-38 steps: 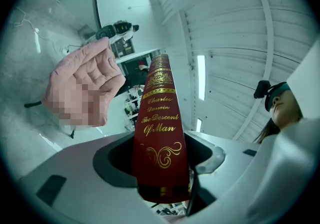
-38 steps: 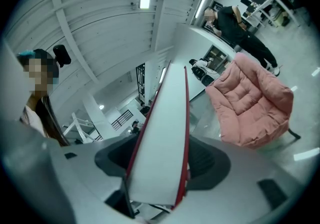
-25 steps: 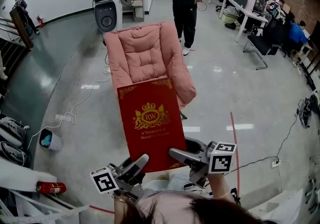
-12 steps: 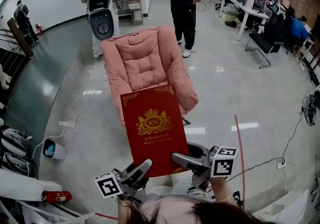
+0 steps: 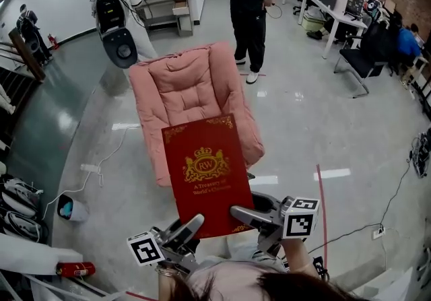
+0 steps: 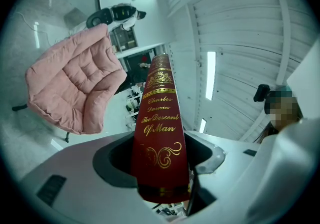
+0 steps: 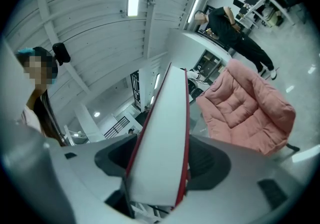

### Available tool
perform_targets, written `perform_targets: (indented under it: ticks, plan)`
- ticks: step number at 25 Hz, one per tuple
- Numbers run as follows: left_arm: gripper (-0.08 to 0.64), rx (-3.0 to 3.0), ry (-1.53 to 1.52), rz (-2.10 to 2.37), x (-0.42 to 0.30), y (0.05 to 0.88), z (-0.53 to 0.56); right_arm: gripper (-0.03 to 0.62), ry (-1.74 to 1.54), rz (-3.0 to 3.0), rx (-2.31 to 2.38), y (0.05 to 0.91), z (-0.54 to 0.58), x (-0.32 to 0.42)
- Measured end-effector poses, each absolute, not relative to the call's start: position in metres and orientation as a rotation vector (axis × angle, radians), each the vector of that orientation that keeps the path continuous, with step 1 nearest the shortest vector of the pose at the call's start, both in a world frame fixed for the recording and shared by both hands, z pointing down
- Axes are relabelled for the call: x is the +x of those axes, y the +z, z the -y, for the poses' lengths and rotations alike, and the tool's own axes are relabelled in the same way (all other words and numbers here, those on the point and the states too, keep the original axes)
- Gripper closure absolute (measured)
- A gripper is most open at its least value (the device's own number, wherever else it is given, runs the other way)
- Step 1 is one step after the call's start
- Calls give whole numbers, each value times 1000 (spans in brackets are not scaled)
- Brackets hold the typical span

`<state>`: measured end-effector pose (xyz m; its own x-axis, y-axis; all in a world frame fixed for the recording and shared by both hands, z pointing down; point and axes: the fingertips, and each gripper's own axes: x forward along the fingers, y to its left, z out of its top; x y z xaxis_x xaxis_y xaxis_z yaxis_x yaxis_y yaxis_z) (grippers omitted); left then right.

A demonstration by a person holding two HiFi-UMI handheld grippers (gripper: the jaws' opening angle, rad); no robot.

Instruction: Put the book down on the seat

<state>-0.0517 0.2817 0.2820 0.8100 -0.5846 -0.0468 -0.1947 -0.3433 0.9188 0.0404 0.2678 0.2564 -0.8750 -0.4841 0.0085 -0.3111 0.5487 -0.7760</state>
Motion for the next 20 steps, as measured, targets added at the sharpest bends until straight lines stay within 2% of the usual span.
perform_targets:
  ticks: [20]
  plan:
    - [298,1828,-533,703,11,305,-184,291,-1299,-2634,-518,278,-157,101]
